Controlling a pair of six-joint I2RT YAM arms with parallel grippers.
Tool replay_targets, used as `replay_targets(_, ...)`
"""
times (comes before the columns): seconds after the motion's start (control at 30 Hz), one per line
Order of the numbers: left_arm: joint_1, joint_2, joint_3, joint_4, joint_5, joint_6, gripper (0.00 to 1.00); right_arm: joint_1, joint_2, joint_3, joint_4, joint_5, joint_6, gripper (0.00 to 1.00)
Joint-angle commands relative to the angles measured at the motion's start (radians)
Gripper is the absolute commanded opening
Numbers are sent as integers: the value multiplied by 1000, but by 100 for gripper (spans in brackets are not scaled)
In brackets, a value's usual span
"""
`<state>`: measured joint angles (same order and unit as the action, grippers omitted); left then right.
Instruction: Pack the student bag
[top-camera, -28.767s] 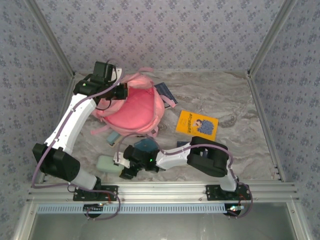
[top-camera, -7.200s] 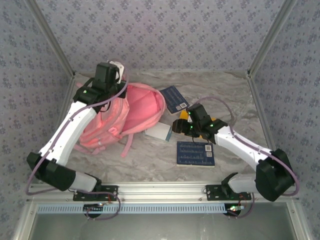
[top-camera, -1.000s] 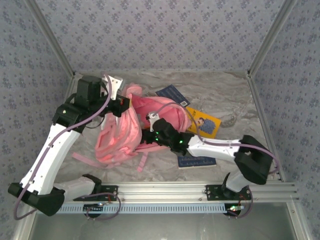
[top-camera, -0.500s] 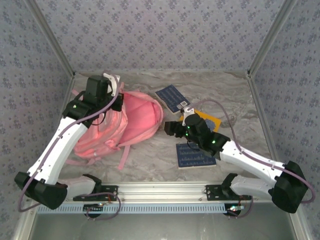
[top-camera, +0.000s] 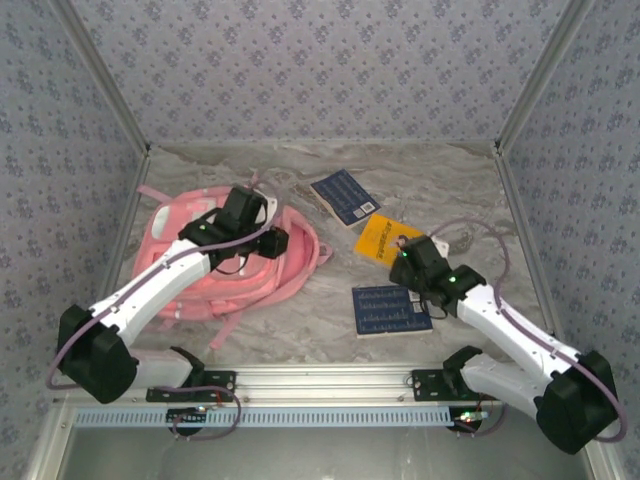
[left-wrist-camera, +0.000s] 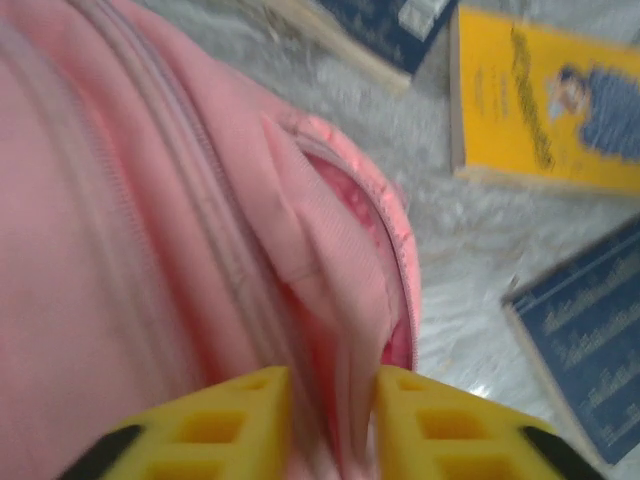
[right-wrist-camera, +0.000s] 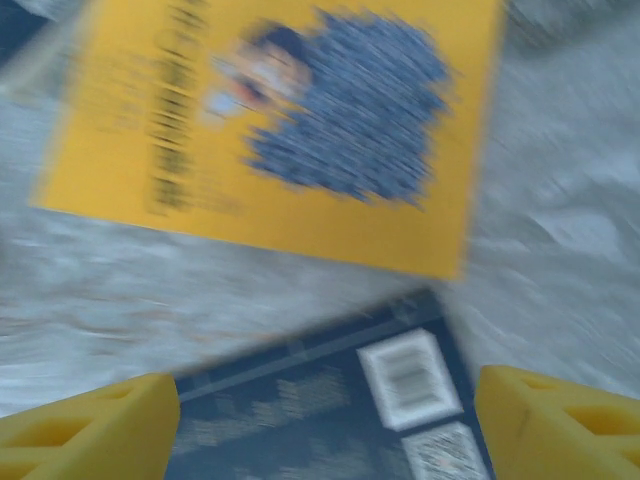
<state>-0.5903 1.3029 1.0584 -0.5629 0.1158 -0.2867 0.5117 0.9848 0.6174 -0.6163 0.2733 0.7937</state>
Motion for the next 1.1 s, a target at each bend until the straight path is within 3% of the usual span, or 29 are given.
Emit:
replay_targets(0.0, -22, 2, -14, 57, 25, -43, 36, -83, -45, -88, -64, -95, 51, 80)
replay_targets(0.1, -60, -17, -8, 51, 11, -53, 45, -161, -63, -151, -28, -159, 31, 80)
replay_targets(0.17, -111, -28, -15, 55, -7, -68, 54, -217, -56, -187, 52, -268, -12, 80)
replay_targets(0.3, -230, -12, -55, 116, 71, -134, 63, -237, -7, -201, 145, -404, -75, 79)
replay_targets(0.43, -331, 31, -68, 144, 44, -145, 65, -207, -8, -223, 168, -497, -59, 78)
replay_targets(0.7, -385, 191, -50, 161, 71, -146, 64, -162, 11, -224, 307, -600, -66, 77)
replay_targets(1.0, -407, 255, -78, 254, 133, -181, 63, -154, 359, -31, 554, -778, -70, 76)
replay_targets(1.07, -406, 255, -74, 246, 122, -175, 63, -152, 384, 16, 539, -756, -75, 75)
